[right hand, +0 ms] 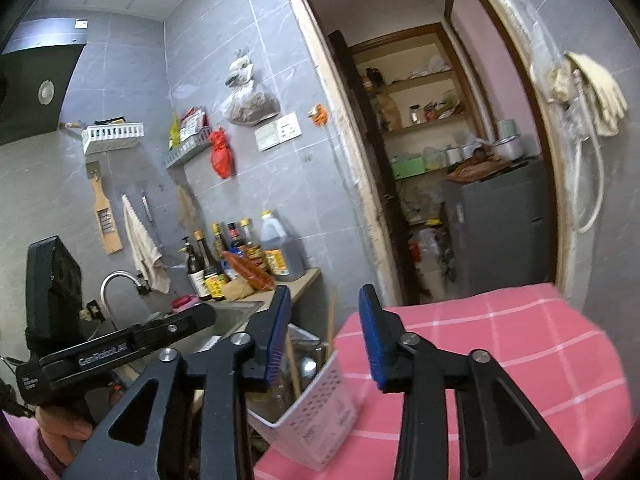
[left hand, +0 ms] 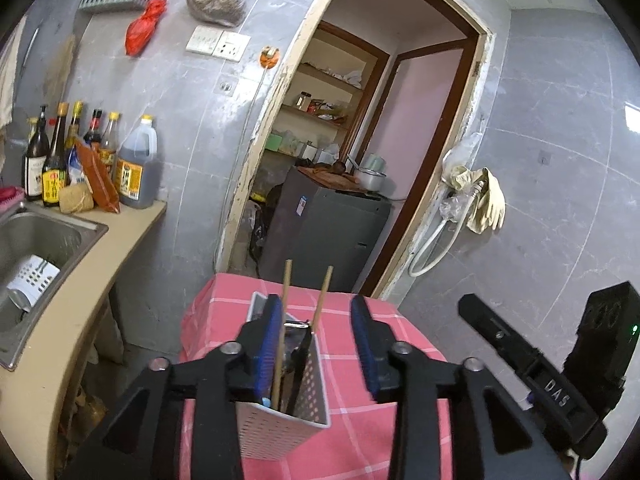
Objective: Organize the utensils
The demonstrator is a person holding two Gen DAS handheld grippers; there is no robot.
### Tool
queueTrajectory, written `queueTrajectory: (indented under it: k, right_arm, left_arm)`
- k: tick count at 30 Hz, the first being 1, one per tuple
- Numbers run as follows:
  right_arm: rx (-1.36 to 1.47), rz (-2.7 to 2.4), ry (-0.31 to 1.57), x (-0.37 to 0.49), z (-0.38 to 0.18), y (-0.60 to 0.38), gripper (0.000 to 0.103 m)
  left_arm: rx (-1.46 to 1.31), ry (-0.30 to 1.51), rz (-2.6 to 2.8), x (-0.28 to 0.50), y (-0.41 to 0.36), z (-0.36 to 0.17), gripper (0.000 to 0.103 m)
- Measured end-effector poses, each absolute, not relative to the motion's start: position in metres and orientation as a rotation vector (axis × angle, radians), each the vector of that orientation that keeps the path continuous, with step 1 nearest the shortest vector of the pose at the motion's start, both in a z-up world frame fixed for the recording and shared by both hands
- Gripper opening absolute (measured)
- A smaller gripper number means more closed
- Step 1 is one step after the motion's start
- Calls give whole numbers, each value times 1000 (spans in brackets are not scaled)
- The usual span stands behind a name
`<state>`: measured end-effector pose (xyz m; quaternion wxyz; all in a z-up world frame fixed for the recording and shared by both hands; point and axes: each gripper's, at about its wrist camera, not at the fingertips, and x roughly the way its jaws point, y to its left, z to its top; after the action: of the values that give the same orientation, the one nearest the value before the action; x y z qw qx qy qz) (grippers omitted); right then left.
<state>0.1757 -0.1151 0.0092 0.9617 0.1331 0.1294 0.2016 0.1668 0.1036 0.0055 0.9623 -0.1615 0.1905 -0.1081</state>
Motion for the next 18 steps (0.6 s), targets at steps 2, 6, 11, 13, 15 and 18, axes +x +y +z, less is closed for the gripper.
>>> queueTrajectory:
  k: [2, 6, 11, 13, 15, 18]
  right_arm:
    - [255, 374, 253, 168, 17, -126, 47]
    - [228, 316, 252, 155, 27, -145, 60]
    - [193, 231, 241, 132, 38, -174, 90]
    - [175, 216, 239, 124, 42, -180, 94]
    - [156, 194, 234, 114, 45, -188, 100]
    - [148, 172, 231, 101, 47, -198, 101]
  left_arm:
    - [-305, 379, -213, 160, 96, 11, 50]
    - [-273, 355, -173, 146, 82, 20, 81]
    - [-233, 328, -119, 126, 64, 28, 99]
    - [-206, 319, -98, 116, 56, 30, 101]
    - [-185, 309, -76, 104, 49, 30, 102]
    - [-164, 301, -54, 88, 40, 30, 102]
